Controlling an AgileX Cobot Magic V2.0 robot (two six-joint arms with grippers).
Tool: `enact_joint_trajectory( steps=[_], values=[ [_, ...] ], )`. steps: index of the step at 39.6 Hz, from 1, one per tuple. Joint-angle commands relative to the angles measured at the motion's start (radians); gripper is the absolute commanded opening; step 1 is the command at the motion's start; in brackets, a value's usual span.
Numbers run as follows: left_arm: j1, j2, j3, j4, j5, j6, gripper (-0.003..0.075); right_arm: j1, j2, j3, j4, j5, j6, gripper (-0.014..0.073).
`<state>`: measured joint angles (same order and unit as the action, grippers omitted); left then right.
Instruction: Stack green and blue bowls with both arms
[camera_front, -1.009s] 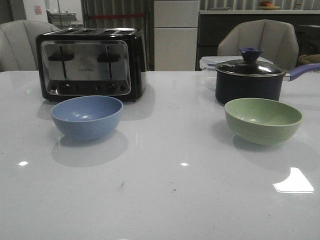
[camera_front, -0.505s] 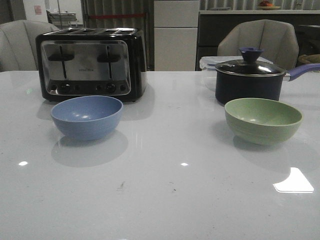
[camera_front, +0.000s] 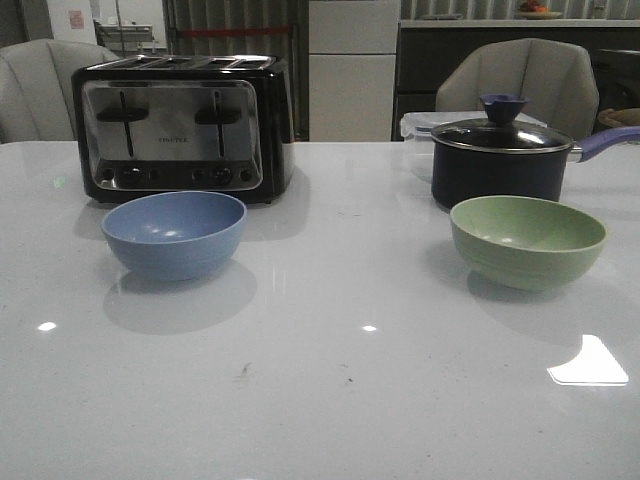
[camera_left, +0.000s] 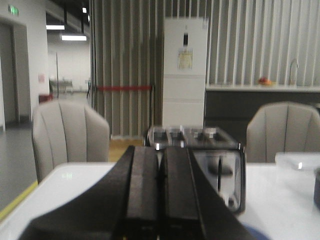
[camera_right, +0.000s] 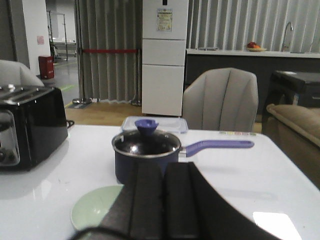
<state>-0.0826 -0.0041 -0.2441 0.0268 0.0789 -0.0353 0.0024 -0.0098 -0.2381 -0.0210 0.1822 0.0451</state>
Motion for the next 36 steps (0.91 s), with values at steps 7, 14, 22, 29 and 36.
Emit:
enact_joint_trajectory(
  steps=[7,14,22,29,36],
  values=[
    [-0.006,0.154,-0.356,0.001,0.227,-0.011,0.0093,0.002,0.189,-0.308,-0.006,0.106,-0.002,0.0057],
    [-0.006,0.295,-0.507,0.001,0.42,-0.011,0.0093,0.002,0.346,-0.457,-0.006,0.277,-0.002,0.0057],
    [-0.006,0.405,-0.507,0.001,0.504,-0.011,0.0093,0.002,0.498,-0.473,-0.006,0.356,-0.002,0.0057],
    [-0.006,0.476,-0.476,0.001,0.552,-0.011,0.0093,0.002,0.625,-0.469,-0.006,0.427,-0.002,0.0057],
    [-0.006,0.531,-0.453,0.001,0.556,-0.011,0.0093,0.002,0.752,-0.453,-0.006,0.453,-0.002,0.0058]
  ],
)
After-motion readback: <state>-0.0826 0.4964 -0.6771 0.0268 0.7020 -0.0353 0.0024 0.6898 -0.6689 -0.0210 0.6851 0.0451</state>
